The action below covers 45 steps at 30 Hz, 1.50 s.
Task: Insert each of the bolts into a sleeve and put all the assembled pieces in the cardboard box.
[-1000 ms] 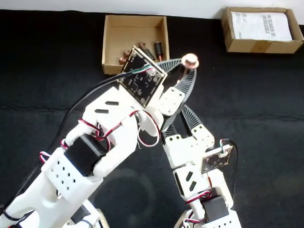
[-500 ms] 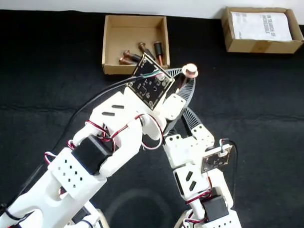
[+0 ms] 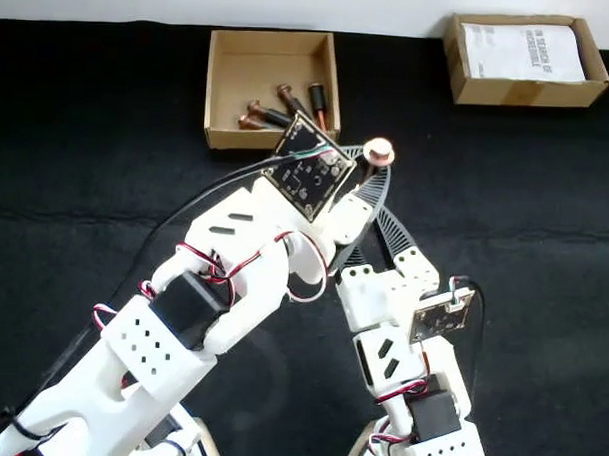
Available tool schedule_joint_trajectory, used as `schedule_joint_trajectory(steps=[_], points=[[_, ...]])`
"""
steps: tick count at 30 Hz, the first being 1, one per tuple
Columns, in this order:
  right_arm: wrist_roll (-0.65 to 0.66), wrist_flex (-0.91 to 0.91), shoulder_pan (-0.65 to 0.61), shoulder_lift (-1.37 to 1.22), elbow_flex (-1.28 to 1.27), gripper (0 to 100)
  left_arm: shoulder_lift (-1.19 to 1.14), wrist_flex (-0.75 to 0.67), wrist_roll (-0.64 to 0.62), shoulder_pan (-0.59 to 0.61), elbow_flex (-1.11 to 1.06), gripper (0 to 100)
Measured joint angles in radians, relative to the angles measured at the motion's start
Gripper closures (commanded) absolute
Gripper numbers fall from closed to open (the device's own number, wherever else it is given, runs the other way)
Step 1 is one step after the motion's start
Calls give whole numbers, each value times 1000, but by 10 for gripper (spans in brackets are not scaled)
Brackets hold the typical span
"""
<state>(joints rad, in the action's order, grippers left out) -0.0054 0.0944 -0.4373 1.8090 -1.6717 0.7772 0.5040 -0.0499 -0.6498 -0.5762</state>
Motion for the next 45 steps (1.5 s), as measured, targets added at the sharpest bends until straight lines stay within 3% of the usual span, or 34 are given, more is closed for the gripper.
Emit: schedule_joint_trajectory(steps=[9, 14, 18, 23, 27, 32, 33, 40, 45], points=[[0, 51, 5, 0, 0, 991, 8, -6, 0, 0, -129, 988], [0, 51, 5, 0, 0, 991, 8, 0, -2, 28, -135, 826], [0, 54, 5, 0, 0, 991, 31, 138, 2, 77, -112, 758], [0, 57, 8, 0, 0, 991, 103, 404, 2, 87, -34, 758], [2, 57, 8, 0, 0, 991, 190, 672, 91, 87, 29, 770], [17, 57, 31, 0, 0, 991, 359, 954, 135, 78, 72, 966], [41, 57, 35, 0, 0, 991, 394, 980, 135, 81, 72, 1000], [124, 55, 44, -23, 54, 991, 683, 1030, 135, 201, -78, 992], [127, -18, 69, -199, 183, 991, 924, 950, 135, 339, -310, 992]])
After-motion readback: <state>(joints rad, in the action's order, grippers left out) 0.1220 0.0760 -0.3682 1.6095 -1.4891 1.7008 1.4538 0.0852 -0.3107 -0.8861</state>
